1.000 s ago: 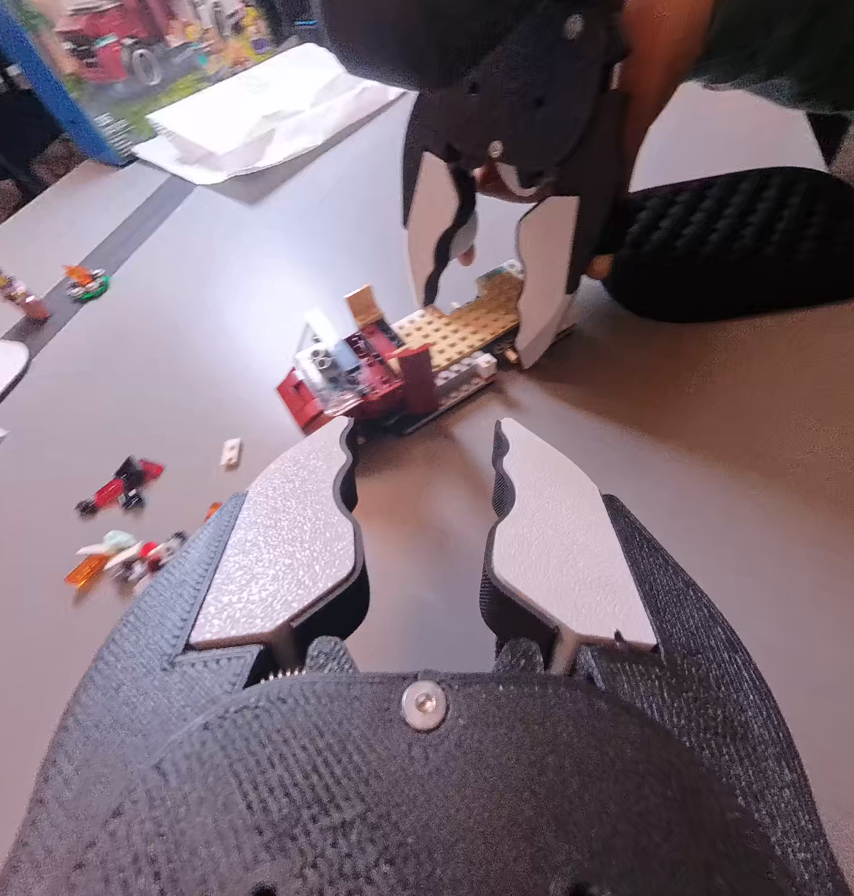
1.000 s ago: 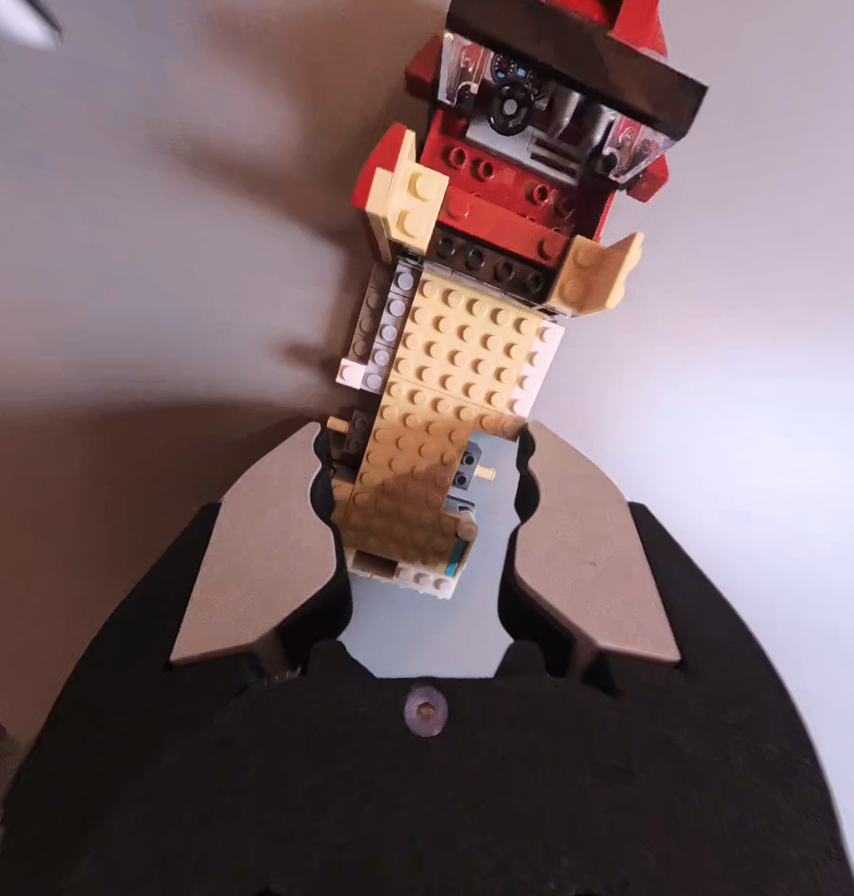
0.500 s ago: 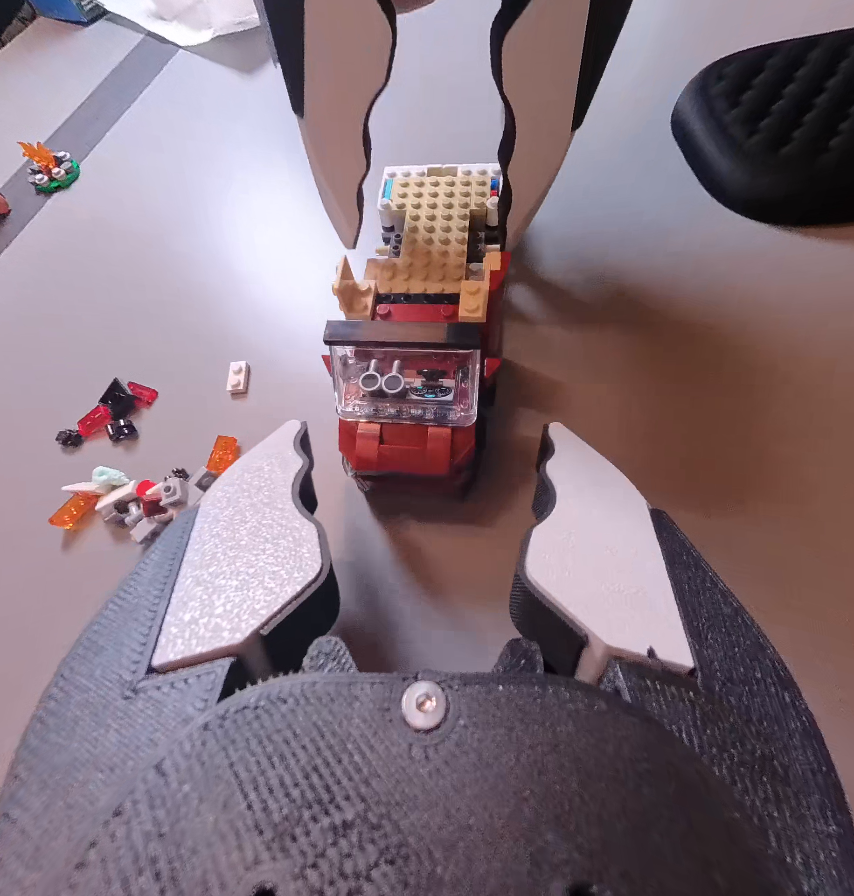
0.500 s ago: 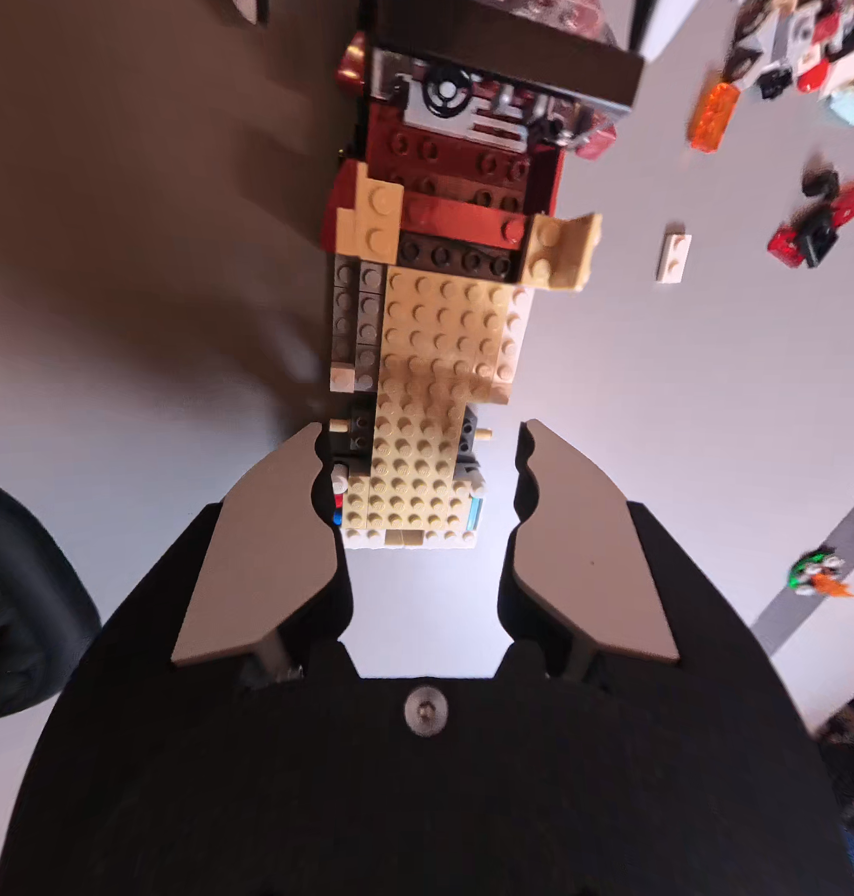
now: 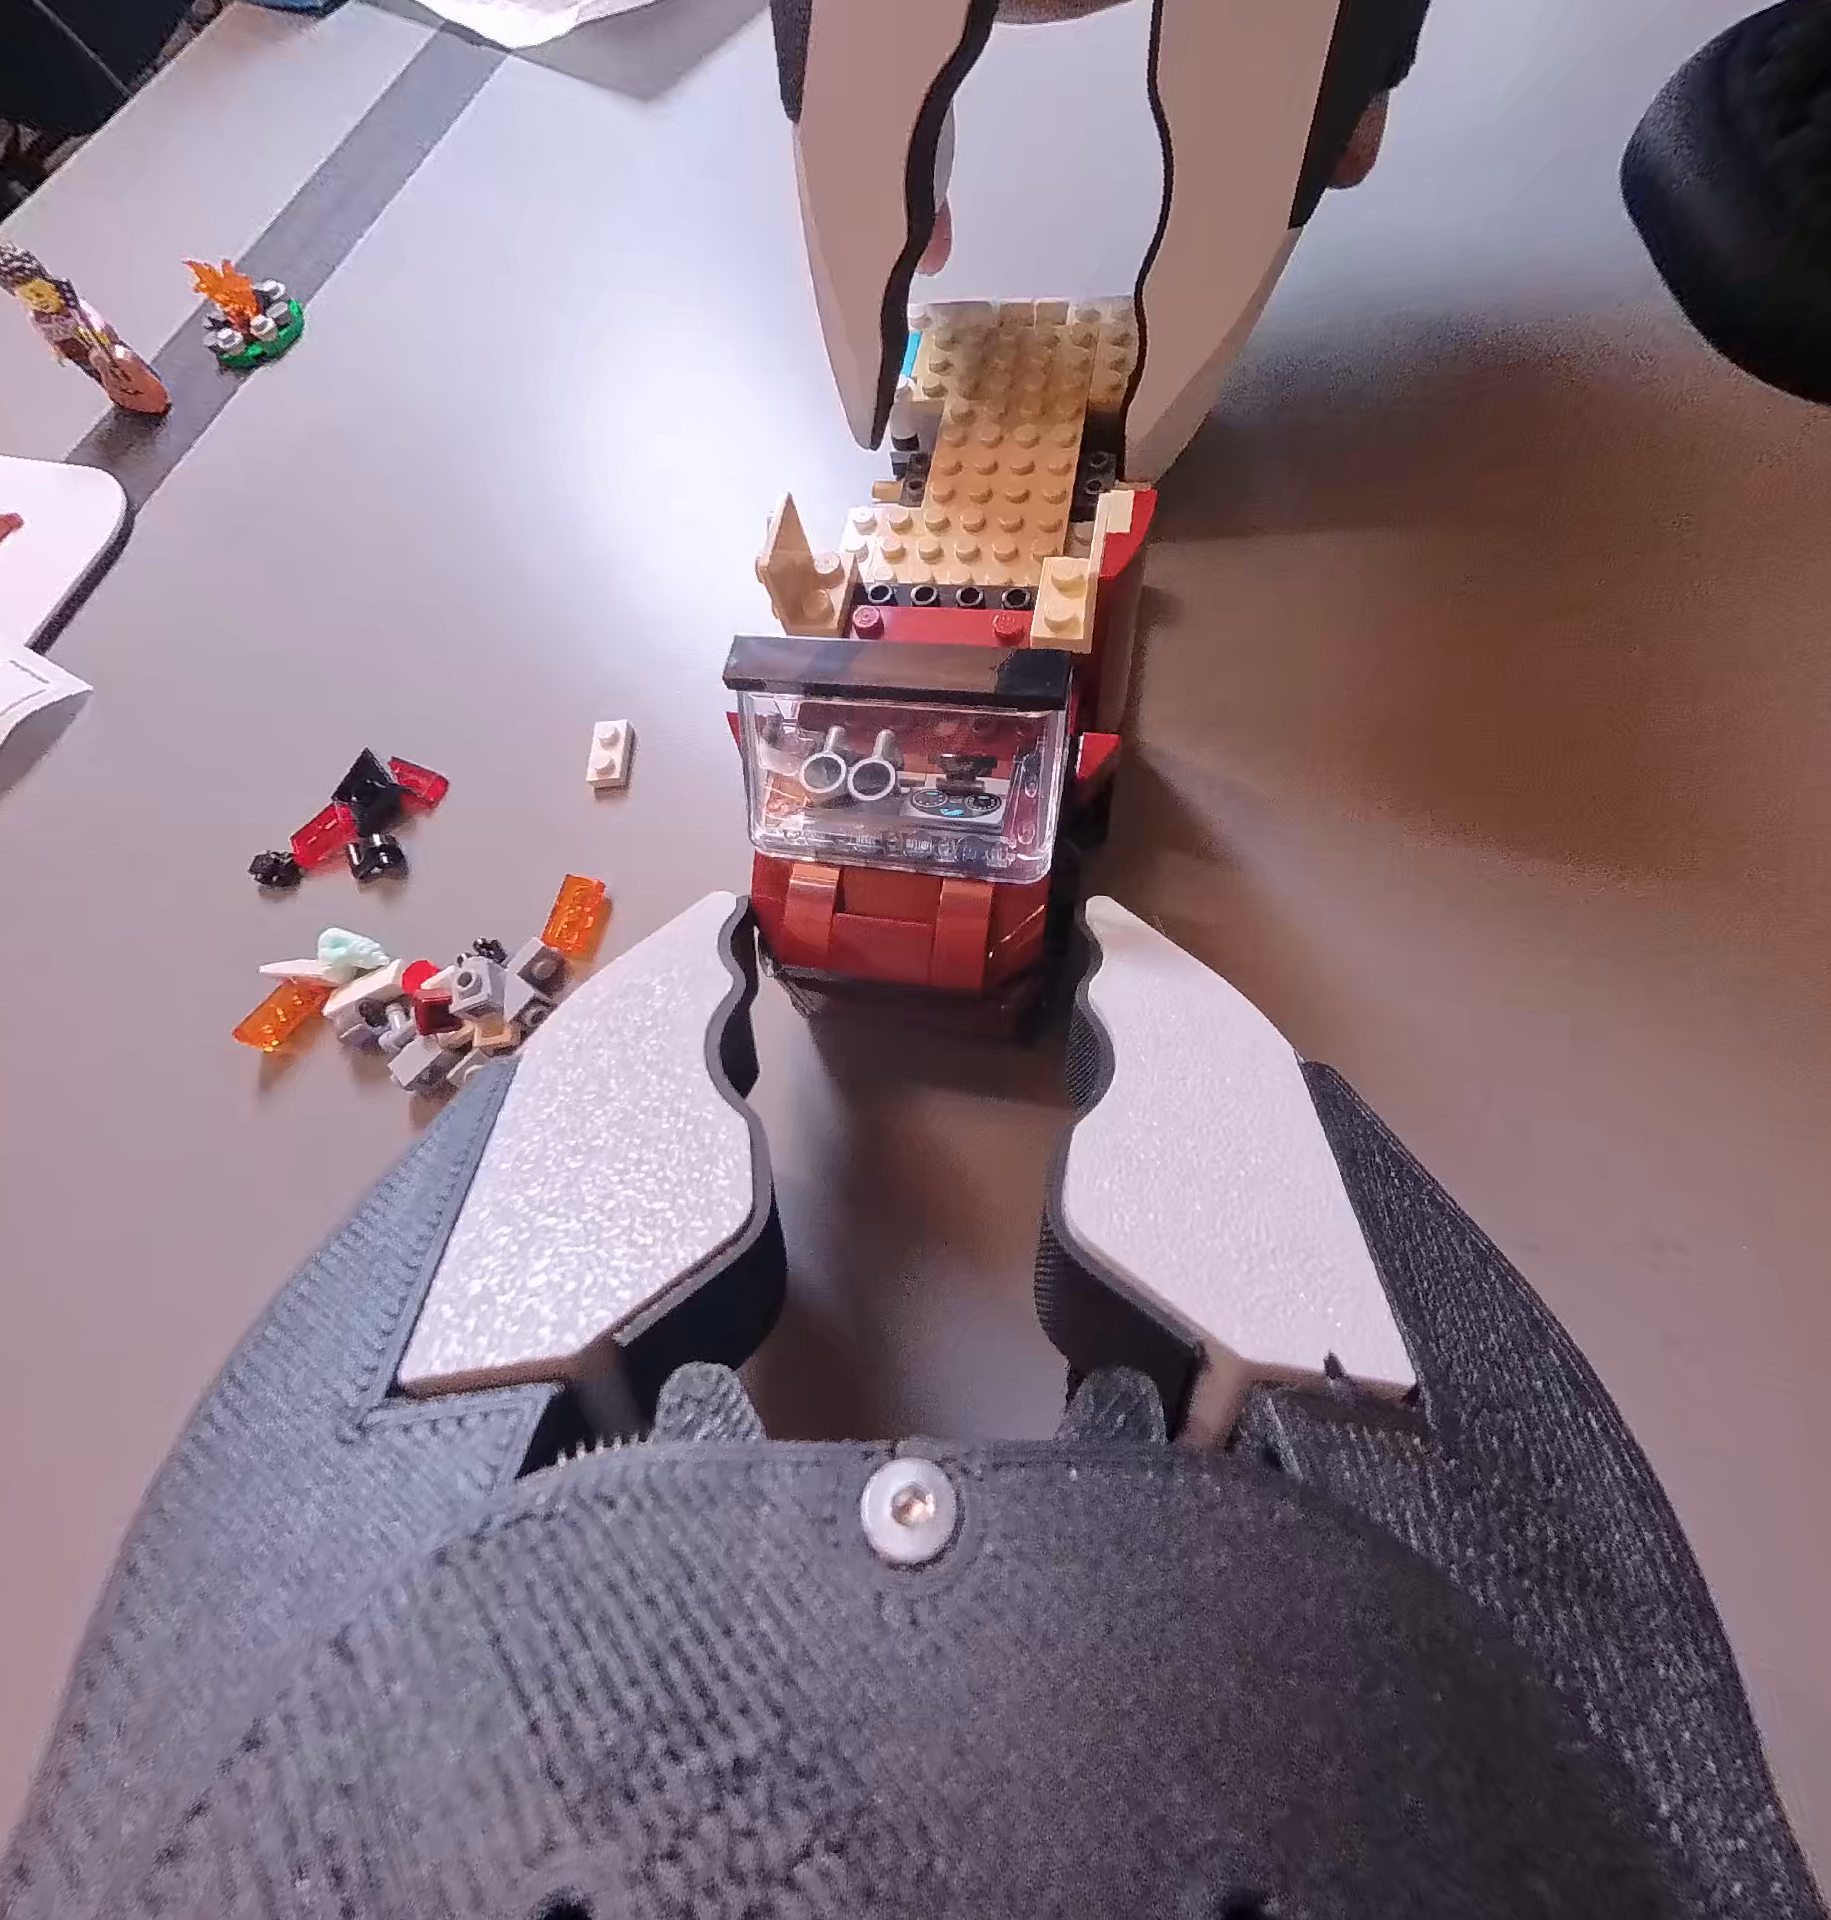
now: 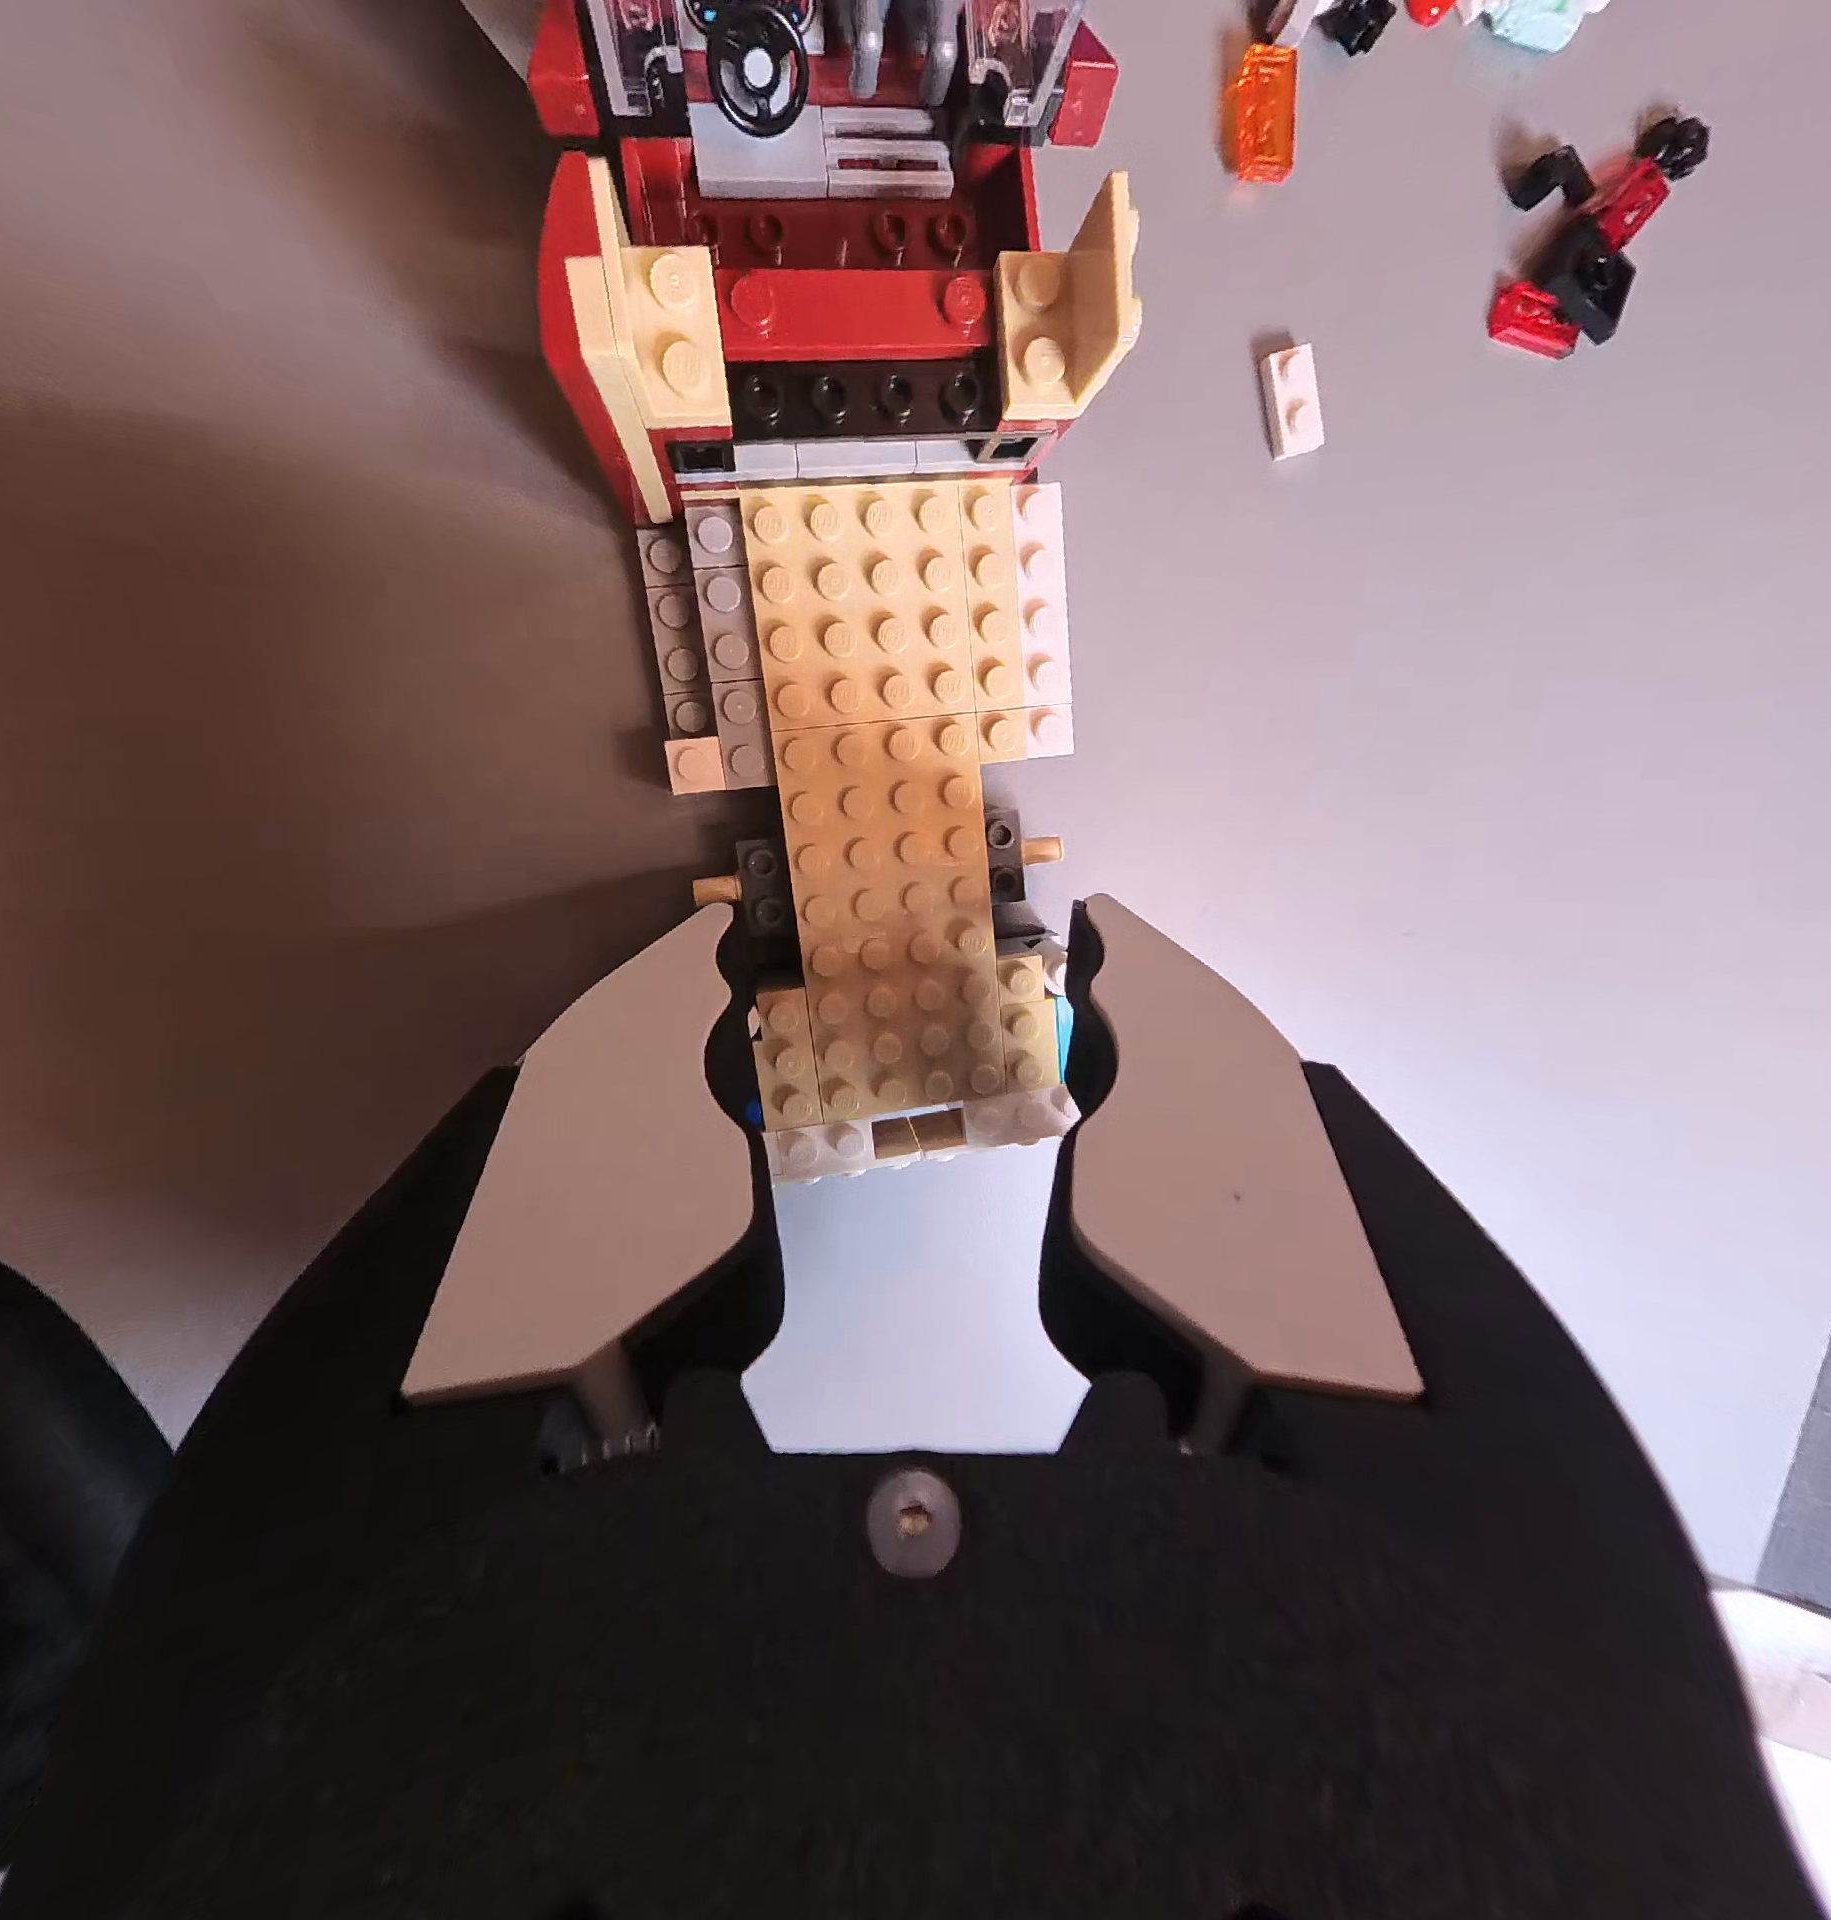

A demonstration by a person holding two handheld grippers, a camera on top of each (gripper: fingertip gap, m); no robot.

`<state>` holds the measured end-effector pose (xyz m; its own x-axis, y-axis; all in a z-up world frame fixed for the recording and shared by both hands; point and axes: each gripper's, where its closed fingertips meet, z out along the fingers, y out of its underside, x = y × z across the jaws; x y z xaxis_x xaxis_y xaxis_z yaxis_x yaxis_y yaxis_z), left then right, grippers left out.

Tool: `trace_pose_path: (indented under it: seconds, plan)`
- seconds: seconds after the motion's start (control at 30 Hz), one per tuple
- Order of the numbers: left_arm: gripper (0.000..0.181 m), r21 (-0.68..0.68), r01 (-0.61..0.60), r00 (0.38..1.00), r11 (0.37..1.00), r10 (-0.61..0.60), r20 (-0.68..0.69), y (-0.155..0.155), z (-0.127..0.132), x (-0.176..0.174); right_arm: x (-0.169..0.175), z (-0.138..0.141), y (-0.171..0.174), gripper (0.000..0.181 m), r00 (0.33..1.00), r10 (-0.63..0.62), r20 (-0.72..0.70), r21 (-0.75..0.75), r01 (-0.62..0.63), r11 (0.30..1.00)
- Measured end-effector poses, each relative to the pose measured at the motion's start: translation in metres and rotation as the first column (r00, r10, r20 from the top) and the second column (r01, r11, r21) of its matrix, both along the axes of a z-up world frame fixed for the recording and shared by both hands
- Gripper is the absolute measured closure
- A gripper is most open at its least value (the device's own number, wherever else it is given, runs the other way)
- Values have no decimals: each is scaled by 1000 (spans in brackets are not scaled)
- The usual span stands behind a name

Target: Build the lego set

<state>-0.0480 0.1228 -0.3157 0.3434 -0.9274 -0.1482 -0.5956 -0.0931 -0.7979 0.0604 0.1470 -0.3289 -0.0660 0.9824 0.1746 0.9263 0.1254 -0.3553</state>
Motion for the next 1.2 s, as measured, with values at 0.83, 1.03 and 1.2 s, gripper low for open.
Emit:
trace_pose_path:
  seconds: [0.83,1.03,1.2]
  plan:
    - [120,-40,19,994,999,-15,105,-2,13,0,21,8,3,113,999,-28,19,25,28,999]
    - [115,-59,33,996,998,-27,90,-4,6,3,32,6,4,113,997,-69,18,41,69,997]
    - [125,-33,20,997,999,-18,75,-1,5,2,30,6,7,113,997,-79,-18,37,79,996]
